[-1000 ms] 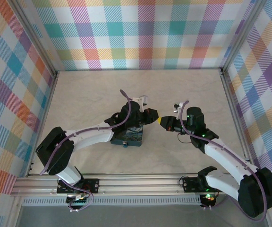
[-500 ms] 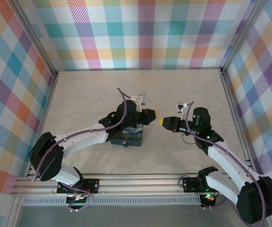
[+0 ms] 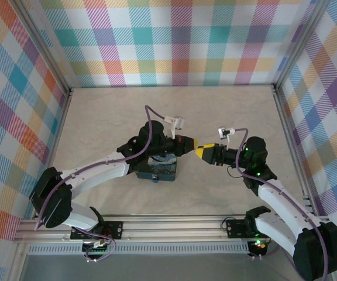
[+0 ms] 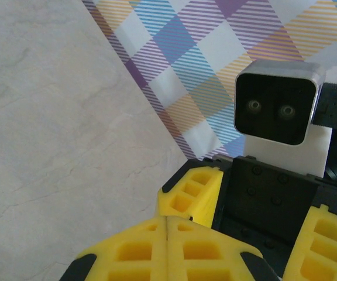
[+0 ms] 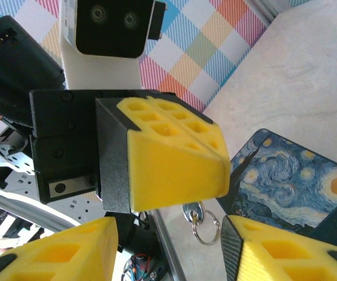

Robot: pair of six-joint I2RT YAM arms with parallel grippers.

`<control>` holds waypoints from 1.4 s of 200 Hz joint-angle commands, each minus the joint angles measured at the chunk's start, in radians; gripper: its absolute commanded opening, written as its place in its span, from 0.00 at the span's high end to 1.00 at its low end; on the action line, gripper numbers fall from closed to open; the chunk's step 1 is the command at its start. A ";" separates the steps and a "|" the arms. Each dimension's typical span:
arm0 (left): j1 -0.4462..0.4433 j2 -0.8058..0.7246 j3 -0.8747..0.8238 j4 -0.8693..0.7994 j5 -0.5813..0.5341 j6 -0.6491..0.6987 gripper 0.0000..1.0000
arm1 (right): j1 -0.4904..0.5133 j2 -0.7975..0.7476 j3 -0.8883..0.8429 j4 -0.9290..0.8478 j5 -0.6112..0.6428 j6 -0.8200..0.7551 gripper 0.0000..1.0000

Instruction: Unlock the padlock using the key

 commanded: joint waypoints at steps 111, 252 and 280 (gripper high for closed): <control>0.015 -0.022 0.002 0.108 0.016 -0.050 1.00 | 0.041 0.078 -0.013 0.125 -0.004 0.029 0.62; 0.018 -0.018 0.003 0.096 0.030 -0.042 1.00 | 0.043 0.062 -0.022 0.193 0.061 0.065 0.71; 0.018 -0.015 0.003 0.102 0.036 -0.046 1.00 | 0.043 0.075 -0.019 0.214 0.057 0.079 0.72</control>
